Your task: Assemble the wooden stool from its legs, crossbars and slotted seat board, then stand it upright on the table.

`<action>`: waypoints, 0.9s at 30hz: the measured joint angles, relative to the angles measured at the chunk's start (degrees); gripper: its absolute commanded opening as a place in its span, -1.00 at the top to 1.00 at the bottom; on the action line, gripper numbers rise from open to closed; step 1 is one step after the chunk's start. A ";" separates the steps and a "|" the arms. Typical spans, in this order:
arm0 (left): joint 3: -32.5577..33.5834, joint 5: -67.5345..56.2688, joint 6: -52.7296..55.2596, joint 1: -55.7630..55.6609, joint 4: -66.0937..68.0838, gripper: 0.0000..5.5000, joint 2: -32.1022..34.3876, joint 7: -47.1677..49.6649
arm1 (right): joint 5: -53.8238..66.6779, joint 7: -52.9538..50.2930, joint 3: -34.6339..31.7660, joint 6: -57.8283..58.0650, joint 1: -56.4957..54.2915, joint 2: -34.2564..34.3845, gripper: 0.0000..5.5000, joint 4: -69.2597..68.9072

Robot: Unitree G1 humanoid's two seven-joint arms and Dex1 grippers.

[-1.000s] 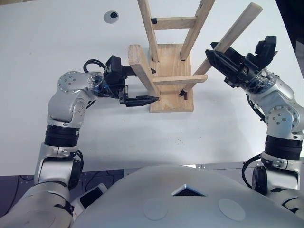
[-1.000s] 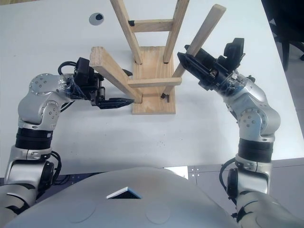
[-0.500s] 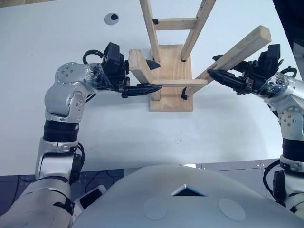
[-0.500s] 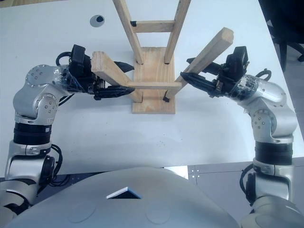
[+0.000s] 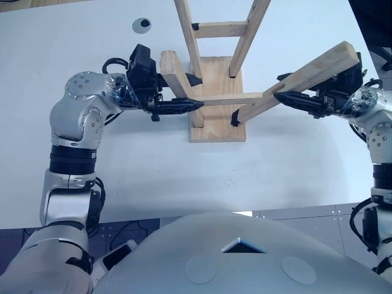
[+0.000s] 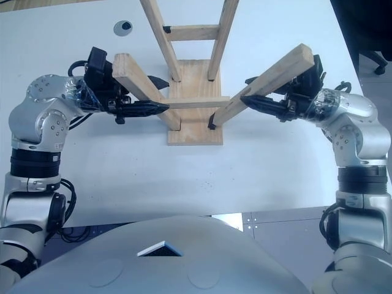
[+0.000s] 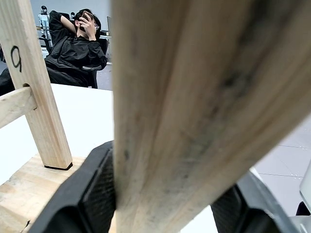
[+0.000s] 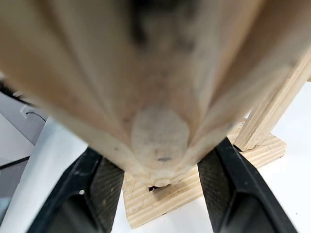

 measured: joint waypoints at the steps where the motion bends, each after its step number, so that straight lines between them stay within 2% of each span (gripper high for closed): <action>1: -0.01 0.00 0.01 -0.16 0.10 0.14 0.10 -0.18 | -0.09 0.27 0.13 -1.07 0.23 -0.03 0.26 -0.05; 11: -0.12 -0.06 -0.05 -0.44 0.33 0.14 0.18 -0.65 | -2.12 2.88 5.46 -9.06 -3.24 -4.16 0.26 -0.95; 17: -0.21 0.02 1.29 -0.33 -1.67 0.14 0.19 0.25 | -4.73 5.55 10.38 -9.58 -9.32 -6.16 0.26 0.23; 27: 0.26 0.23 3.16 0.37 -4.20 0.14 0.63 1.39 | -5.65 7.01 13.79 -8.88 -14.34 -6.32 0.26 2.87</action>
